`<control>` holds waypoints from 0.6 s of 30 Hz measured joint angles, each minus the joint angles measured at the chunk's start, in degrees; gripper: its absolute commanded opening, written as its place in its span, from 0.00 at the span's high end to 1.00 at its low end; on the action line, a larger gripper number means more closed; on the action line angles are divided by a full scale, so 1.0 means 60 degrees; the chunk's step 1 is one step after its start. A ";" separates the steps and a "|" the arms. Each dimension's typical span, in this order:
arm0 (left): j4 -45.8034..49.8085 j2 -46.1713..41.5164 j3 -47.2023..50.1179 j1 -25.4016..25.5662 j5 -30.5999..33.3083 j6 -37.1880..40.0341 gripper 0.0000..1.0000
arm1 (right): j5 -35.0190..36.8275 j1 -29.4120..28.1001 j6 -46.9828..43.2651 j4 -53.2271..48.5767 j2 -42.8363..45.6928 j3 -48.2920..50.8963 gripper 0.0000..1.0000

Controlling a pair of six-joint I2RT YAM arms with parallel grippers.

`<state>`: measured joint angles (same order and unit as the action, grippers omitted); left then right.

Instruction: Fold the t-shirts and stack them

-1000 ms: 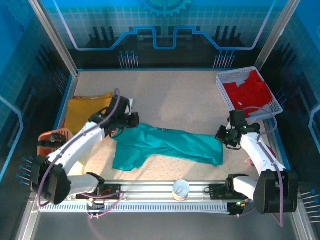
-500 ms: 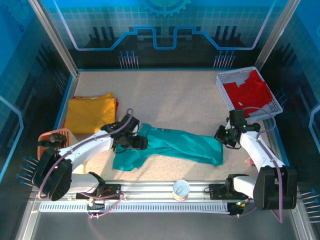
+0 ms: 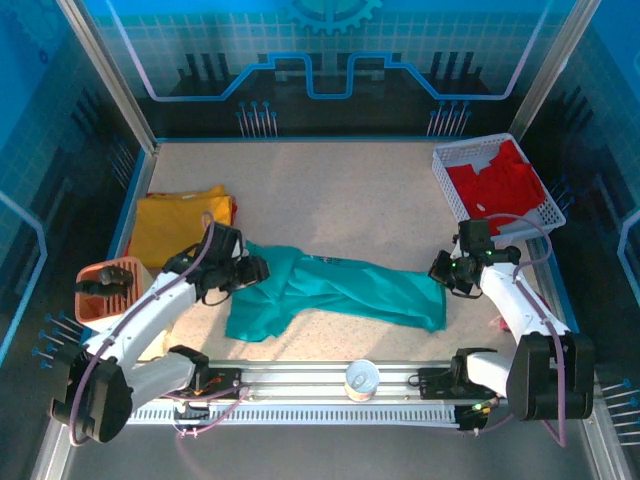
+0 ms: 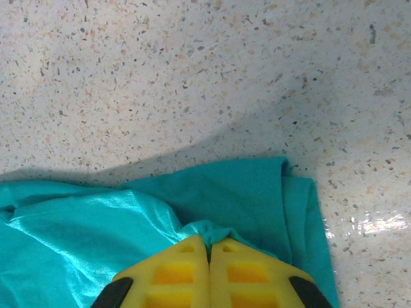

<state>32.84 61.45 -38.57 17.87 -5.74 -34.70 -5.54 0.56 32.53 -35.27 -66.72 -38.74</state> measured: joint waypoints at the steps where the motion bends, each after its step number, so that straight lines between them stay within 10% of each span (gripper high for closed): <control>1: -0.0109 -0.0087 0.0295 -0.0007 -0.0004 -0.0222 0.54 | -0.0018 0.0000 0.0000 0.0004 0.0000 0.0000 1.00; 18: -0.2441 0.0801 0.1596 -0.0605 0.0076 -0.1698 0.64 | -0.0160 0.0011 0.0004 0.0084 -0.0007 0.0011 1.00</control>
<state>18.20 66.26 -28.99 14.24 -5.28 -44.88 -6.50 0.62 32.56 -34.76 -66.76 -38.68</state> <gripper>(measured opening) 0.365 0.060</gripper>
